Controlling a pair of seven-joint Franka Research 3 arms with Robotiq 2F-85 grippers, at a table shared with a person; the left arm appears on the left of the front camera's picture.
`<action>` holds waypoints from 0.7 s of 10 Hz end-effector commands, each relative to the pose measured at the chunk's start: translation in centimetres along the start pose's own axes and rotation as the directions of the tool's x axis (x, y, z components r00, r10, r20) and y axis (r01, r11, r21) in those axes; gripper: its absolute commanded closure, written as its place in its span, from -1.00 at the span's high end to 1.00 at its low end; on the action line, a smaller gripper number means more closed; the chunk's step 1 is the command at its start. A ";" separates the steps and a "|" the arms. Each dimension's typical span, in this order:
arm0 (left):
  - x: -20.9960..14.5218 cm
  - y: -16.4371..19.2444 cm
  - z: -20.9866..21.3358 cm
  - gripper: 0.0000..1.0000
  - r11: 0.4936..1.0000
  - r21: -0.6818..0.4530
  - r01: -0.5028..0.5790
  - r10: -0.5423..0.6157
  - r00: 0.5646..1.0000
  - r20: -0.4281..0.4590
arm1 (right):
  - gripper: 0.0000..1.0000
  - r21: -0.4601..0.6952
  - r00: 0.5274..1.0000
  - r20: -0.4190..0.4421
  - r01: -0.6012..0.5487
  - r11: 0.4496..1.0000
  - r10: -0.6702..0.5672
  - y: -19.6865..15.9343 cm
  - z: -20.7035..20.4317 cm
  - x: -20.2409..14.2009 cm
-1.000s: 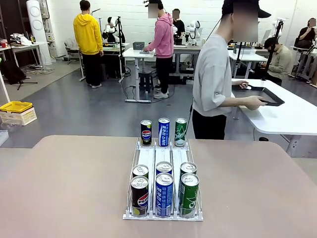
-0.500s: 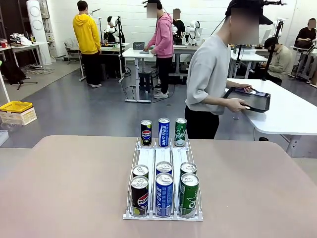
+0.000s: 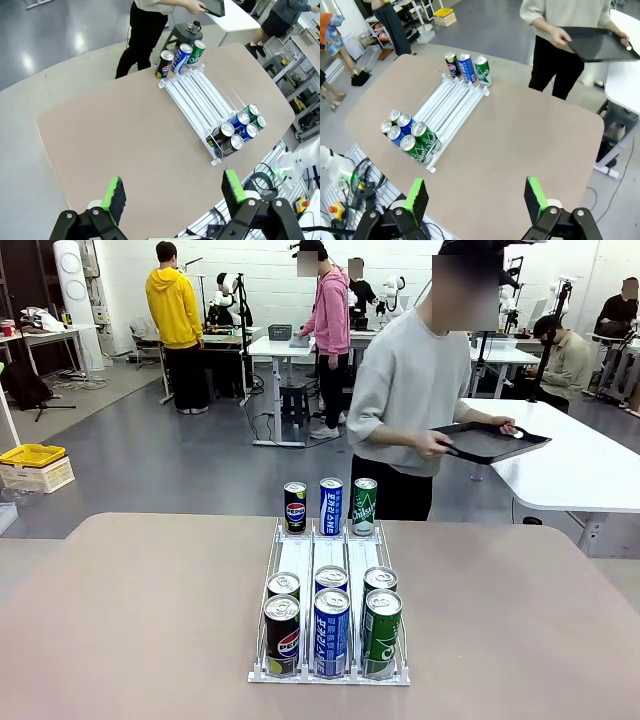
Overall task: Retrieve and hand over the desired beverage to the person.
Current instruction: Pick up a can of the same type that the person held from the Automatic Can Dispenser.
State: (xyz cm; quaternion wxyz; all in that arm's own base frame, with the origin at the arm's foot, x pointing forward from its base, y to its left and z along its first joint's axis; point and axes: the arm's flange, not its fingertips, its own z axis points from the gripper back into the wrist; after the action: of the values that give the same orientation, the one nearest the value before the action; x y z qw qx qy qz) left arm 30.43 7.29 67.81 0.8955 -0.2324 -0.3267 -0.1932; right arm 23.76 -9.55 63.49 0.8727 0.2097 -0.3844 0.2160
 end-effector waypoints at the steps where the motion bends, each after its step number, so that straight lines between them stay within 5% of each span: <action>1: 0.1 -0.1 -0.1 1.00 1.000 -0.006 0.006 -0.006 1.000 0.002 | 1.00 0.014 1.000 0.003 -0.003 1.000 0.003 0.0 -0.1 0.0; 7: 0.1 -0.1 -0.1 1.00 1.000 -0.006 0.006 -0.006 1.000 0.002 | 1.00 0.014 1.000 0.003 -0.003 1.000 0.003 0.0 -0.1 0.0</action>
State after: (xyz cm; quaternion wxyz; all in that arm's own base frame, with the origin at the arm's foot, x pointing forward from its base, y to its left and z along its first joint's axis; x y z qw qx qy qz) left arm 30.43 7.29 67.81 0.8955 -0.2324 -0.3267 -0.1932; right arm 23.74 -9.60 63.49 0.8730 0.2092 -0.3845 0.2150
